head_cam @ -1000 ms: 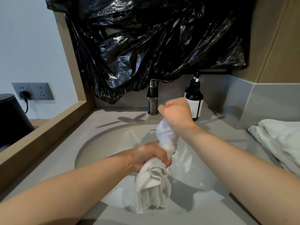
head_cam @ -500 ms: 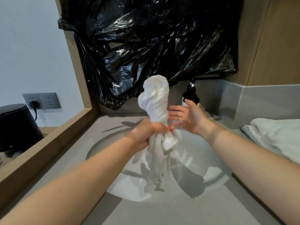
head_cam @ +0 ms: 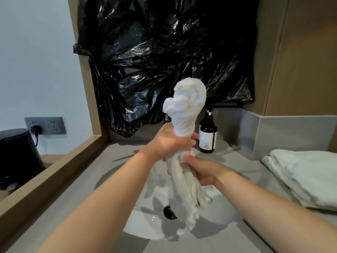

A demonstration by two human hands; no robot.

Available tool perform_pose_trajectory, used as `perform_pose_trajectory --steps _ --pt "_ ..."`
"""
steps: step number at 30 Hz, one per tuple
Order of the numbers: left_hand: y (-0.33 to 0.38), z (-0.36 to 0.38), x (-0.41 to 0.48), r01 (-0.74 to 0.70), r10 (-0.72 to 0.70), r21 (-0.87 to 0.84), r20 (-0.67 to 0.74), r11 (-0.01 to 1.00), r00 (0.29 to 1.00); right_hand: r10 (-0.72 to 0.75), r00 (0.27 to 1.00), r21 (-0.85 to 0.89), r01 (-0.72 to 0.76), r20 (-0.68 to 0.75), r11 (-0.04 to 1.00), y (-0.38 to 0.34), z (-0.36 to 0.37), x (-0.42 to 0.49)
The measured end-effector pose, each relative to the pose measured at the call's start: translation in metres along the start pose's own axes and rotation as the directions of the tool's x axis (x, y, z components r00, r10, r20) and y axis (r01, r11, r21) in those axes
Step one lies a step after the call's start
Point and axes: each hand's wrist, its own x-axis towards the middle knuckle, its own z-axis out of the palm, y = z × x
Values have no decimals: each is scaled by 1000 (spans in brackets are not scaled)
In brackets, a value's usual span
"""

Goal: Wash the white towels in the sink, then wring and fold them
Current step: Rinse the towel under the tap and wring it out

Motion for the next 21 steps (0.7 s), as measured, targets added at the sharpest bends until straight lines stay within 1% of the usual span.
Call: perform_pose_trajectory --steps 2,3,4,6,8,9,10,11,14,15,17,19,20,21 --pt "-5 2 1 15 -15 21 3 1000 1000 -2 995 -233 -22 -102 972 2 5 -2" --pt "-8 2 2 29 -29 13 -13 999 1000 -44 981 -349 -25 -189 937 3 10 -2" --pt "-10 2 2 41 -40 6 -42 999 998 -100 952 -427 -35 -289 903 6 14 1" --pt "-17 4 5 67 -62 28 -142 997 988 -184 855 -476 -82 -486 875 14 19 12" --pt "-21 9 7 96 -84 35 -260 995 962 -237 769 -511 -134 -594 849 22 20 24" --pt "-24 11 8 109 -104 1 -304 994 947 -259 735 -540 -169 -626 825 25 18 28" --pt "-26 13 8 122 -129 -42 -343 992 930 -286 712 -578 -204 -642 790 27 17 32" --pt "-30 15 9 138 -161 -88 -376 987 912 -321 695 -634 -248 -643 733 28 17 34" --pt "-37 17 9 188 -254 -189 -441 964 861 -419 687 -783 -372 -594 500 33 18 34" --pt "-39 17 9 215 -284 -199 -451 956 846 -431 695 -808 -400 -575 432 34 17 35" --pt "-42 17 7 252 -325 -212 -472 944 820 -418 737 -846 -441 -532 299 33 15 37" --pt "-41 14 3 234 -327 -244 -488 941 809 -380 786 -872 -454 -488 181 28 17 39" --pt "-39 12 3 211 -319 -262 -495 942 808 -371 786 -869 -457 -495 191 22 19 38" --pt "-36 10 4 183 -309 -284 -502 941 808 -360 778 -857 -456 -515 241 14 21 36"
